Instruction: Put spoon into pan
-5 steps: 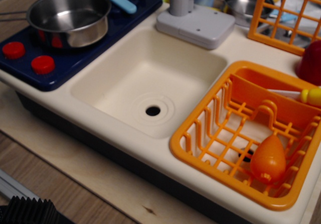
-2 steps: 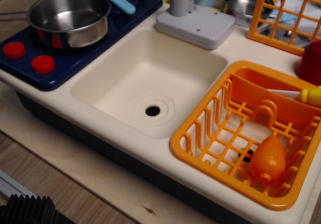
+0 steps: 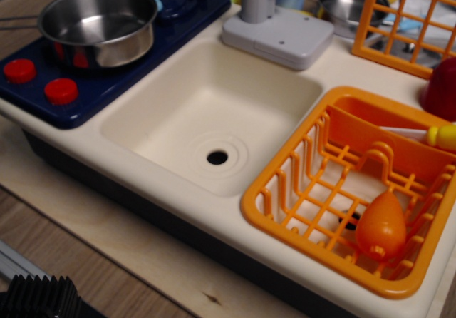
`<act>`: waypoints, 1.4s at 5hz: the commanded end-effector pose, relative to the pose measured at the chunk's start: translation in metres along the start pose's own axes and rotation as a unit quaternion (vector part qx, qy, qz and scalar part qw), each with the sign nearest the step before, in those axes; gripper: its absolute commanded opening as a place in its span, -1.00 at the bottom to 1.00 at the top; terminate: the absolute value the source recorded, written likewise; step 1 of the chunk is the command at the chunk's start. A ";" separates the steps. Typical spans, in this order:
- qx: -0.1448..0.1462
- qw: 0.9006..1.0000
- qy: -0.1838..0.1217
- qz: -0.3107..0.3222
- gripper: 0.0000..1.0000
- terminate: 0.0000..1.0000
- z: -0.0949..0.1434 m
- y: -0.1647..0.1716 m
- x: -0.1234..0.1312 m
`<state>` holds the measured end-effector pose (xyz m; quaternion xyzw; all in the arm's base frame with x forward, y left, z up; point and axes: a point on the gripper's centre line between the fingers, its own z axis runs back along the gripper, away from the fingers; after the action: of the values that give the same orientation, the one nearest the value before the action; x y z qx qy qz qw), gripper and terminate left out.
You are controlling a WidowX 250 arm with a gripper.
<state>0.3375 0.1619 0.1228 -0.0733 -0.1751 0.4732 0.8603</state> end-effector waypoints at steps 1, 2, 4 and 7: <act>0.008 1.000 -0.009 -0.029 -1.00 -1.00 0.018 -0.015 0.017; 0.019 0.998 -0.024 -0.048 -1.00 -1.00 0.031 -0.029 0.032; 0.052 0.996 -0.049 -0.049 -1.00 -1.00 0.070 -0.033 0.043; 0.084 0.993 -0.079 0.023 -1.00 -1.00 0.112 0.002 -0.011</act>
<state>0.2778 0.1422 0.2050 0.0305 -0.1727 0.5209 0.8354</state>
